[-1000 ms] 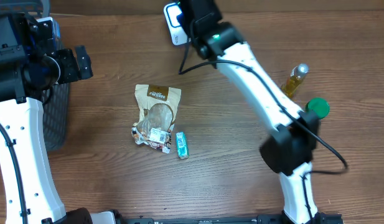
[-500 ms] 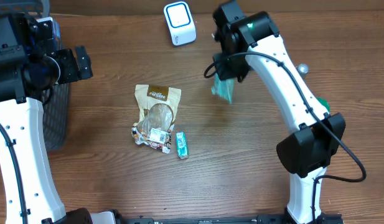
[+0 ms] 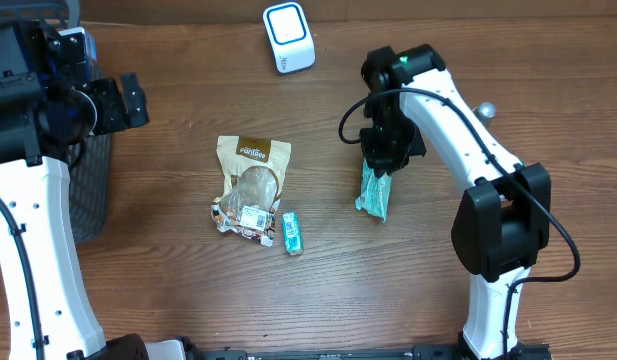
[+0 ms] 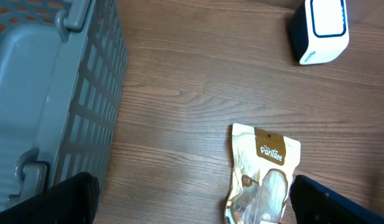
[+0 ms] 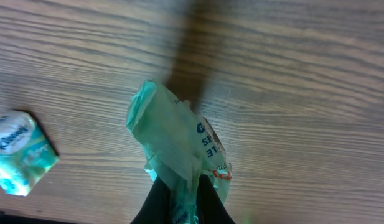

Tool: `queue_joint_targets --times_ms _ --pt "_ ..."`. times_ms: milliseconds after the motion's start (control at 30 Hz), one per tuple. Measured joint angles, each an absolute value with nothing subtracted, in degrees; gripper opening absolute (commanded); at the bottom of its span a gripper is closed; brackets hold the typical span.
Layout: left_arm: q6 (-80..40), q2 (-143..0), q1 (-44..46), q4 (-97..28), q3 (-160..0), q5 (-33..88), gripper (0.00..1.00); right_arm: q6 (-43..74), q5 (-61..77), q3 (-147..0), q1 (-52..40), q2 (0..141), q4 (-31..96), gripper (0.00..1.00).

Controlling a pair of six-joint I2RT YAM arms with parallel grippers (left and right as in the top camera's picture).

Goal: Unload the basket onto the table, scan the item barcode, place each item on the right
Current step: 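Carry the packet right and set it down, opening the gripper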

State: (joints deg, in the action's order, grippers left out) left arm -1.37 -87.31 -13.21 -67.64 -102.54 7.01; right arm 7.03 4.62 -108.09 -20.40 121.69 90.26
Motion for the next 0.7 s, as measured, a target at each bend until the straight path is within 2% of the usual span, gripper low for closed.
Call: queue_joint_targets --times_ms 133,200,300,367,567,633,700 --pt "-1.37 -87.31 -13.21 -67.64 -102.54 7.01 1.0 7.14 3.7 -106.43 -20.4 121.69 89.41 0.08" --pt "-1.37 -87.31 -13.21 -67.64 -102.54 7.01 1.0 7.11 2.85 -106.37 -20.4 121.69 89.08 0.18" --pt "-1.37 -87.31 -13.21 -67.64 -102.54 7.01 1.0 7.33 1.87 -106.37 -20.4 121.69 88.29 0.28" --pt "-1.37 -87.31 -13.21 -67.64 -102.54 7.01 1.0 7.42 1.43 -106.37 -20.4 121.69 87.9 0.38" --pt "-1.37 -87.31 -13.21 -67.64 -102.54 7.01 0.99 7.68 0.6 -106.34 -20.4 121.69 86.48 0.88" --pt "-1.37 -87.31 -13.21 -67.64 -102.54 7.01 0.99 7.68 0.43 -106.34 -20.4 121.69 86.13 0.96" --pt "-1.37 -87.31 -13.21 -67.61 -102.54 7.01 1.0 7.42 0.36 -106.34 -20.38 121.69 85.3 1.0"
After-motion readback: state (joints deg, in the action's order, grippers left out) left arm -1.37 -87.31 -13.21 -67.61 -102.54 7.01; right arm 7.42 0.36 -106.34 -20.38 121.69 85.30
